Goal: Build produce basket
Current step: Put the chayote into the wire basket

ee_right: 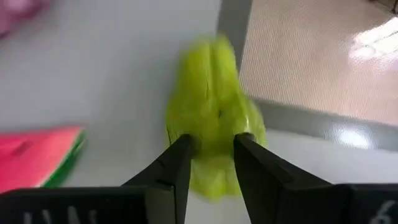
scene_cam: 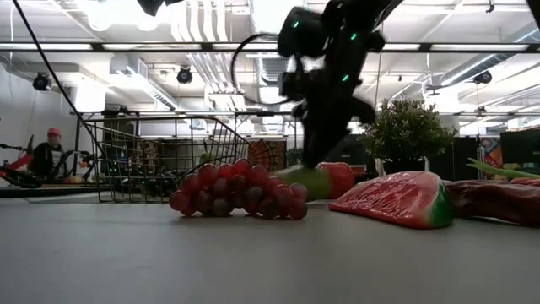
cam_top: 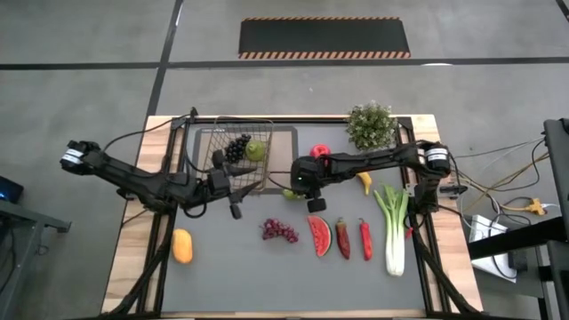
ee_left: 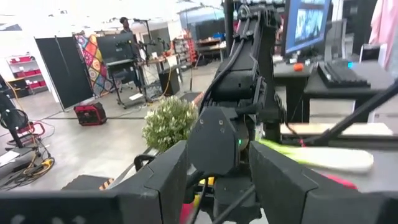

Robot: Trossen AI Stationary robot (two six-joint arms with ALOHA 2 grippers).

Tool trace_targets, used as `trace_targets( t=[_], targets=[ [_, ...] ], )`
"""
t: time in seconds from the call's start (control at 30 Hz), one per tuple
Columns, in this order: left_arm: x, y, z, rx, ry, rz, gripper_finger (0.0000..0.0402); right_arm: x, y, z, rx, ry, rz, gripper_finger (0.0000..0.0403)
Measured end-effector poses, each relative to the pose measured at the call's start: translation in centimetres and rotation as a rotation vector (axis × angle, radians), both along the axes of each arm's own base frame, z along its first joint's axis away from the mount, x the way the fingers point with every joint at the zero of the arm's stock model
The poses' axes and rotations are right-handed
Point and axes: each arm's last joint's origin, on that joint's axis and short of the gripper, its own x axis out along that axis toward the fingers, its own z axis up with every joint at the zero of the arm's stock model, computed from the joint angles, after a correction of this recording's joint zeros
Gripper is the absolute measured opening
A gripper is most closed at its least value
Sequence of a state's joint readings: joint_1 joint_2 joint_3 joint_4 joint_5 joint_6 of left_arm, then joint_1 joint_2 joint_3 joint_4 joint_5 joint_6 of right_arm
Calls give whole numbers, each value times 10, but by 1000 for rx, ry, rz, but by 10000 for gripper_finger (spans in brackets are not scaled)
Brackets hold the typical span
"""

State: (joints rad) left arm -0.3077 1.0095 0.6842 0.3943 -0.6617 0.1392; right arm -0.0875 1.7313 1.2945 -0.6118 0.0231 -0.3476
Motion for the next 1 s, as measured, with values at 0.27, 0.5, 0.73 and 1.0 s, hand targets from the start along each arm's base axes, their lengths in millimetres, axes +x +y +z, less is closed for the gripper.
trace_targets(
  t=[0.27,0.5,0.73,1.0],
  targets=[
    [7,-2,1,-18,-75,-3,155,-41,11,51,252,-262,90,59],
    [14,-5,-5,-21,-63,-5,155,-74,17,33,312,-671,75,9],
    [18,-6,-10,-39,-50,-9,155,-93,17,11,352,-912,-13,8],
    [26,-10,-17,-33,-35,-43,155,-93,17,4,318,-744,-75,33]
  ],
)
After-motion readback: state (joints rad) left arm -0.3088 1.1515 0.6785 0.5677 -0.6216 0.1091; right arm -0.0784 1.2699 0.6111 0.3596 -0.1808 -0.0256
